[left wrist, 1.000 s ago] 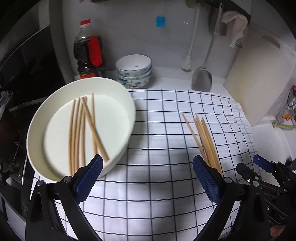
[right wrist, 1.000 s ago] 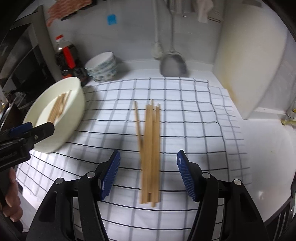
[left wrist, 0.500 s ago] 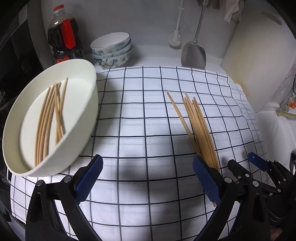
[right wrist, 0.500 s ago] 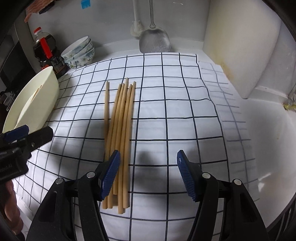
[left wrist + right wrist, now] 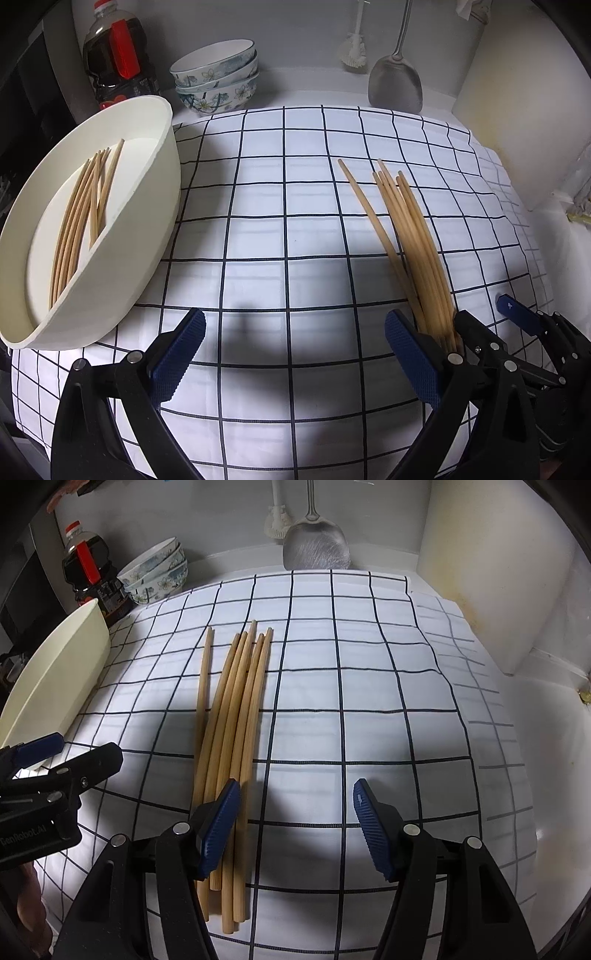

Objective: Organize utensils
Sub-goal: 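Position both open tools over the remaining chopsticks on the cloth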

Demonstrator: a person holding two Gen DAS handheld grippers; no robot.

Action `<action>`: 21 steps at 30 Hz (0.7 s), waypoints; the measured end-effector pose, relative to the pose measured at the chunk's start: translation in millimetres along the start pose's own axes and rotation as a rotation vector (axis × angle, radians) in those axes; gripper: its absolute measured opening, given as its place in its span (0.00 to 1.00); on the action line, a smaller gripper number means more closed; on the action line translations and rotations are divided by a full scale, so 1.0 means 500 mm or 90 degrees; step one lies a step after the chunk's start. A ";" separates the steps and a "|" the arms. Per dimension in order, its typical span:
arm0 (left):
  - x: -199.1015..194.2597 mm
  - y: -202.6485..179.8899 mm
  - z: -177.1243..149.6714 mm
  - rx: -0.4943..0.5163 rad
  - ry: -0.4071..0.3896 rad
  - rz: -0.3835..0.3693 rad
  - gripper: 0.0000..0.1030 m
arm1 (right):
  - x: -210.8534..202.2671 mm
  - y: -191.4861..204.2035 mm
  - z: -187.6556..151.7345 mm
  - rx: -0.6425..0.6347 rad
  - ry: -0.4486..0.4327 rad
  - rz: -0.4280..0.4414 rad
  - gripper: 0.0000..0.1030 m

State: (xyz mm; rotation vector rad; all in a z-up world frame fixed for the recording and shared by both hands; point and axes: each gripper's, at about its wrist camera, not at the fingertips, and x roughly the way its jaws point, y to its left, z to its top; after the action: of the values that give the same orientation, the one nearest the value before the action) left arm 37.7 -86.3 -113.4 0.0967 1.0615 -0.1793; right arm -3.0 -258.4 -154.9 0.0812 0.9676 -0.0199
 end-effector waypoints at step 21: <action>0.034 -0.038 0.015 0.006 0.010 -0.009 0.93 | 0.012 -0.005 -0.004 -0.035 -0.009 -0.024 0.59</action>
State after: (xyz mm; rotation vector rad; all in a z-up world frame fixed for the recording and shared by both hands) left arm 48.5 -108.1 -124.3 0.0991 1.0767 -0.1967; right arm -1.6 -260.8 -161.0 0.0122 0.9548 -0.0290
